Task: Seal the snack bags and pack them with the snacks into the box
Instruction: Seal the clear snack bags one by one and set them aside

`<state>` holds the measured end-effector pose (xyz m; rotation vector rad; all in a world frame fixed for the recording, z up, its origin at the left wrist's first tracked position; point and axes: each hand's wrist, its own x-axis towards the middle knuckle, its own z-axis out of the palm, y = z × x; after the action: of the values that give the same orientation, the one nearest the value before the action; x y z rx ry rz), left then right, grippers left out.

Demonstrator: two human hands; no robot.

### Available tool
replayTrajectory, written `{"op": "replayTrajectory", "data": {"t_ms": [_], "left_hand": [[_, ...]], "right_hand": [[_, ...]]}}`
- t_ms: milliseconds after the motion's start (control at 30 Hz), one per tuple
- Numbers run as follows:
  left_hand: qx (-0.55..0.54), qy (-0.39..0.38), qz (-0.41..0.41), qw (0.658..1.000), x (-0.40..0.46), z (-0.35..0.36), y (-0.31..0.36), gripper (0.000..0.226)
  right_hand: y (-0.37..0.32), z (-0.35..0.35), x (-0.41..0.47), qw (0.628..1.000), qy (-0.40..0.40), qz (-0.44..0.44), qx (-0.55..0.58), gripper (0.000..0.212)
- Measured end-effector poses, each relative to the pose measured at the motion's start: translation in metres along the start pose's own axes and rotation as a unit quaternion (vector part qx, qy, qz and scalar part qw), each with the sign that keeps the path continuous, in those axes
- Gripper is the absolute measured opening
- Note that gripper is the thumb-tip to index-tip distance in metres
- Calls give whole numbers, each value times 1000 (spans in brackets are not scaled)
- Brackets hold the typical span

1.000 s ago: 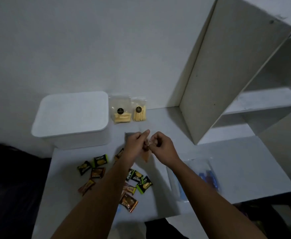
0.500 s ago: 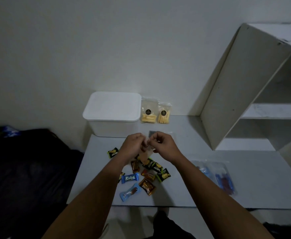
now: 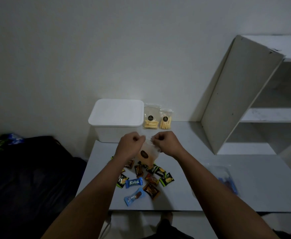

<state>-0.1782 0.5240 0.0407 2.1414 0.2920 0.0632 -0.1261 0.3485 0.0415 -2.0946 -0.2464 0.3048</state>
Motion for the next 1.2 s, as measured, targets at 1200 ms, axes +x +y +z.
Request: {"op": "replayTrajectory", "data": {"t_ms": [1200], "left_hand": [[-248,15,54,967,-10,-4,21,15]], "right_hand": [[-15,-40,-18,979,-48,-65,185,15]]}}
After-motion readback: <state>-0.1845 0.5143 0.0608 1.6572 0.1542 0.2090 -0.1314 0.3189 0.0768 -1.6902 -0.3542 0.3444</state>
